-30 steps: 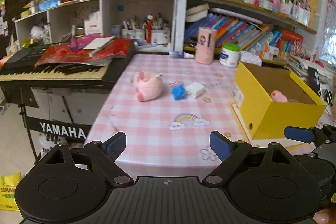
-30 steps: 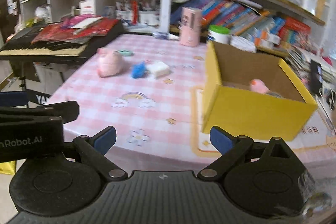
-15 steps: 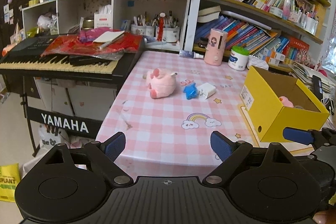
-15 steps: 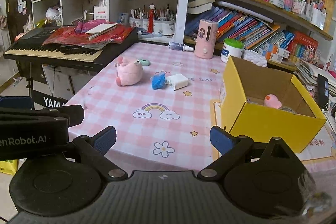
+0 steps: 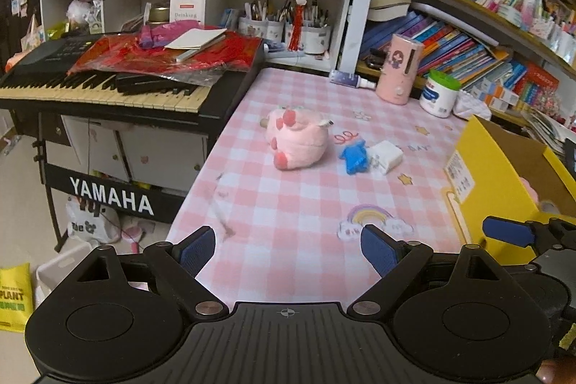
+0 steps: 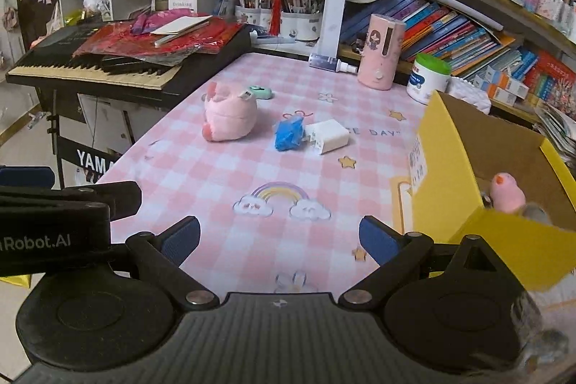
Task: Organize objects
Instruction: 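Move both open tools back toward the pink pig and white plug, then grasp the white charger plug with the right tool while the left tool grasps the pink plush pig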
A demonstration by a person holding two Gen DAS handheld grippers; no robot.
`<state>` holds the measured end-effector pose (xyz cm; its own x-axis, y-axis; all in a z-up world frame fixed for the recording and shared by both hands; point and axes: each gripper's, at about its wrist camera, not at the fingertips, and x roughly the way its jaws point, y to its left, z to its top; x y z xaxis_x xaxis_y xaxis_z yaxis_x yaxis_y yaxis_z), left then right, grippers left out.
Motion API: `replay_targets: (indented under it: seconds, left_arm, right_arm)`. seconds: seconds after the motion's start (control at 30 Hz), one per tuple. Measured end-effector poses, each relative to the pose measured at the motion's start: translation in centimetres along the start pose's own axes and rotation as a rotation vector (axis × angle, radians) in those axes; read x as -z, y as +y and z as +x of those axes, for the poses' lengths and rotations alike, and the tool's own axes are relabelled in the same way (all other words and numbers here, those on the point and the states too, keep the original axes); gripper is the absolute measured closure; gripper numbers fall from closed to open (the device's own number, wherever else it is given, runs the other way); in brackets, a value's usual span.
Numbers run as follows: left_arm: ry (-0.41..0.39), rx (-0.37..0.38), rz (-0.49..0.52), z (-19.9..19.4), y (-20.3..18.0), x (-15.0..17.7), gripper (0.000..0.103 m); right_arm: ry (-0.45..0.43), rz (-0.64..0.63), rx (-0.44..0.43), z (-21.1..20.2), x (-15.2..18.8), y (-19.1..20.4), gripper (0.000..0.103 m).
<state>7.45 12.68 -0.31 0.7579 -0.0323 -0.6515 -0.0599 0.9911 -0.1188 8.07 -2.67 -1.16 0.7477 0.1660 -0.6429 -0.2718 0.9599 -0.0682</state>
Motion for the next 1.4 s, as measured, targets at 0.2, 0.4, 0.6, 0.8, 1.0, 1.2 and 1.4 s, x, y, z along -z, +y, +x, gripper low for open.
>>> replay_targets:
  seconds: [0.2,0.4,0.6,0.8,1.0,1.2,1.4]
  left_arm:
    - [0.016,-0.013,-0.008,4.2,-0.7,-3.3,0.013]
    - [0.011,-0.027,0.001,8.9,-2.3,-6.9,0.013]
    - [0.041,-0.076,0.022,13.9,-3.4,-9.3,0.013]
    - [0.099,-0.117,0.005,18.0,-3.7,-10.4,0.013]
    - [0.155,-0.151,-0.001,21.0,-3.5,-10.6,0.013]
    - [0.198,-0.15,-0.033,22.9,-3.1,-10.4,0.015]
    - [0.205,-0.134,-0.04,23.1,-3.2,-10.1,0.032]
  right_arm:
    - [-0.004,0.025,0.019,4.0,-2.8,-1.8,0.009]
    - [0.009,0.049,0.029,8.5,-5.6,-4.6,0.018]
    - [0.048,0.067,0.053,13.9,-8.3,-7.3,0.023]
    - [0.134,0.059,0.044,19.0,-9.7,-8.7,0.023]
    - [0.186,0.044,-0.01,21.9,-9.8,-8.6,0.023]
    - [0.197,0.01,-0.053,23.3,-10.0,-8.1,0.024]
    - [0.222,0.024,-0.09,24.1,-9.8,-8.1,0.034]
